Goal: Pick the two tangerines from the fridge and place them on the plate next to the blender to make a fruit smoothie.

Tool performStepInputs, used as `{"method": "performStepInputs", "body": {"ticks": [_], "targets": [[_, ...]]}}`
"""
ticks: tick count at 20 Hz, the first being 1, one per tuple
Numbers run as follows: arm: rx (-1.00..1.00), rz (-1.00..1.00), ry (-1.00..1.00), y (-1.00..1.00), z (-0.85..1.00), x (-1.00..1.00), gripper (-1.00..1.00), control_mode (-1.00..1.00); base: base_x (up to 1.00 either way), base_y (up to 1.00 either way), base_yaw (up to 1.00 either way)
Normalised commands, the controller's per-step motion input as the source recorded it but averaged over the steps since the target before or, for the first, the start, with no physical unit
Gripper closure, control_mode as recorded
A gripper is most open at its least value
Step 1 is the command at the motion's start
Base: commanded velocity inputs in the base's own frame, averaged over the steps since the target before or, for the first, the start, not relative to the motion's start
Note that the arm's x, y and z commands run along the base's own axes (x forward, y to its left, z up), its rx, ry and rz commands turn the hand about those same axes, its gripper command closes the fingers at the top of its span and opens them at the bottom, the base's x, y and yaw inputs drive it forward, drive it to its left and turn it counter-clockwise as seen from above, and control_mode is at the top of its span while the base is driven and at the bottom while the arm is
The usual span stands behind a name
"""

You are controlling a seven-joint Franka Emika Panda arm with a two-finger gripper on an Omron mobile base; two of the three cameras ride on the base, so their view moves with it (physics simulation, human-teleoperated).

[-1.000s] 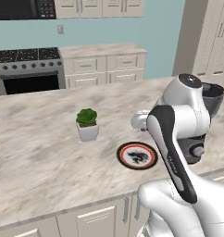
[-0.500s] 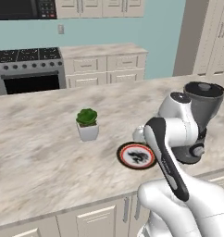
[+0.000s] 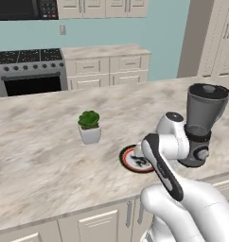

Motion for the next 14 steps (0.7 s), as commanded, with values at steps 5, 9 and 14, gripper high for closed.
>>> {"method": "performStepInputs", "body": {"ticks": [5, 9, 14], "targets": [[0.00, 0.00, 0.08, 0.00, -0.11, 0.43, 1.00, -1.00, 0.00, 0.00, 0.00], [0.00, 0.00, 0.10, 0.00, -0.33, 0.46, 1.00, -1.00, 0.00, 0.00, 0.00], [-0.01, 0.00, 0.10, 0.00, -0.48, 0.36, 1.00, -1.00, 0.00, 0.00, 0.00]]}}
